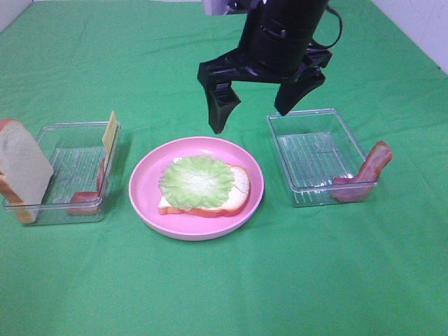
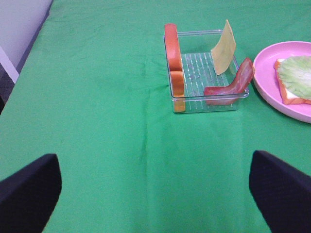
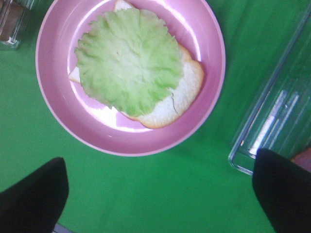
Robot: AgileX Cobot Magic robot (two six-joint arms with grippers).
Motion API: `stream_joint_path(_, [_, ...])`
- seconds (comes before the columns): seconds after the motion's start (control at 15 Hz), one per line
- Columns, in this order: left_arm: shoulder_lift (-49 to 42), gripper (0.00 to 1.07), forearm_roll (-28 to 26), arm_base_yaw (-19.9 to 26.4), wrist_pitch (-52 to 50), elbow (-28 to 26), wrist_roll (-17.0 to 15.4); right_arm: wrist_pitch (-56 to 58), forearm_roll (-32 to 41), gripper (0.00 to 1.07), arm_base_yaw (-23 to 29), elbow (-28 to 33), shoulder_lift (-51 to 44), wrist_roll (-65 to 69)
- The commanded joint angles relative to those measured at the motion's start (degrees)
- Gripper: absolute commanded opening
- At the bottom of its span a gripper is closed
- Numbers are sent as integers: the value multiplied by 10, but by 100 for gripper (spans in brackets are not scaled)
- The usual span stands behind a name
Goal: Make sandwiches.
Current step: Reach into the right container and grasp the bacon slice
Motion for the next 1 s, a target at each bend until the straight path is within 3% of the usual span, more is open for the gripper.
stream_joint_path(0.07, [-7, 98, -4, 2, -8, 1, 1, 54, 11, 99, -49, -2, -24, 8])
stream_joint_path(0.27, [-7, 98, -4, 2, -8, 1, 1, 108, 12, 99, -122, -1, -39, 3])
stream_joint_path(0.33, [-7, 98, -4, 2, -8, 1, 1, 113, 3, 99, -167, 20, -62, -6])
stream_joint_path(0.47, [-7, 98, -4, 2, -8, 1, 1, 80, 4, 99, -206, 86, -86, -10])
stream_joint_path(0.67, [-7, 98, -4, 2, -8, 1, 1, 13, 9, 99, -249, 157, -88, -19])
stream_joint_path(1.0, [-7, 98, -4, 2, -8, 1, 1, -64, 9, 99, -261, 166, -59, -42])
